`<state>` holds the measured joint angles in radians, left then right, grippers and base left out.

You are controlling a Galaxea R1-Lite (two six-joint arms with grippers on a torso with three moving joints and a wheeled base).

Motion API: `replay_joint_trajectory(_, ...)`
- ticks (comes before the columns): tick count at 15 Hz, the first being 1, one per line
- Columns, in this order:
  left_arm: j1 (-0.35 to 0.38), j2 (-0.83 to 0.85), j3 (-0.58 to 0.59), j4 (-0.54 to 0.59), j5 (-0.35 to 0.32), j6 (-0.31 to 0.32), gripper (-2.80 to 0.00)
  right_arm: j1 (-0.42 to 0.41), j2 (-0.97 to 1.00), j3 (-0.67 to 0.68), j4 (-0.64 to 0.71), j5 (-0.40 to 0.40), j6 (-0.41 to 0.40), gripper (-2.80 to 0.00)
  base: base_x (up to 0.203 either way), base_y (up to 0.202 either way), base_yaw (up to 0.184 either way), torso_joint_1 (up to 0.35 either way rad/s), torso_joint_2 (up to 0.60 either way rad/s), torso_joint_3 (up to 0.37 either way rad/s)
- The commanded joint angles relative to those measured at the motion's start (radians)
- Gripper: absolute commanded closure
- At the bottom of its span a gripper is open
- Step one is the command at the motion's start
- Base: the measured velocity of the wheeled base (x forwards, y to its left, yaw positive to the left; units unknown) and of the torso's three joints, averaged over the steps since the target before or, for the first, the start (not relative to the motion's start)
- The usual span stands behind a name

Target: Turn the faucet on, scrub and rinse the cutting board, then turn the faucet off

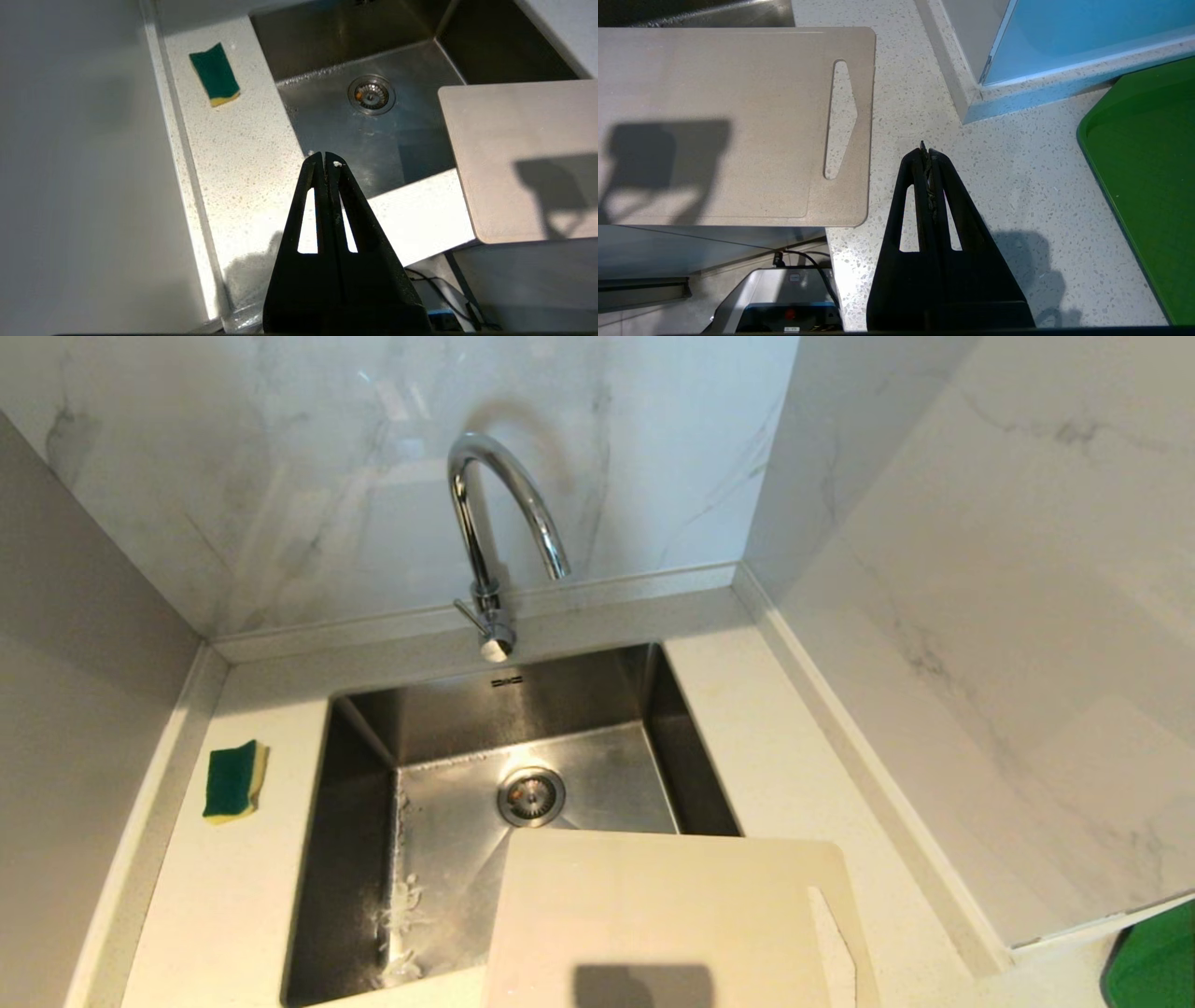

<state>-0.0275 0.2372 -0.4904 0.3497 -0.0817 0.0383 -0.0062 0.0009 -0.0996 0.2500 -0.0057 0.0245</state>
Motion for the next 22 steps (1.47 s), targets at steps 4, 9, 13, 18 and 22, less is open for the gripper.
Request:
replay_joint_trajectory(4,0.019,-0.231,0.197,-0.009,0.018,0.015,0.00,0.000,0.001,0.000,0.001,0.000,0.000,0.00,0.000,0.000,0.000,0.000,0.00,0.000)
replay_joint_trajectory(9,0.020,-0.231,0.423,-0.203,0.102,-0.028,0.00,0.000,0.001,0.000,0.002,0.000,0.000,0.00,0.000,0.000,0.000,0.000,0.00,0.000)
replay_joint_trajectory(13,0.020,-0.231,0.438,-0.238,0.079,-0.031,0.00,-0.001,0.001,0.000,0.000,0.000,0.000,0.00,0.000,0.000,0.000,0.000,0.00,0.000)
replay_joint_trajectory(18,0.020,-0.231,0.434,-0.223,0.085,-0.040,0.00,0.000,0.001,0.000,0.002,0.000,0.000,0.00,0.000,0.000,0.000,0.000,0.00,0.000)
replay_joint_trajectory(22,0.020,-0.231,0.432,-0.216,0.086,-0.040,0.00,-0.001,0.001,0.000,0.002,0.000,0.000,0.00,0.000,0.000,0.000,0.000,0.00,0.000)
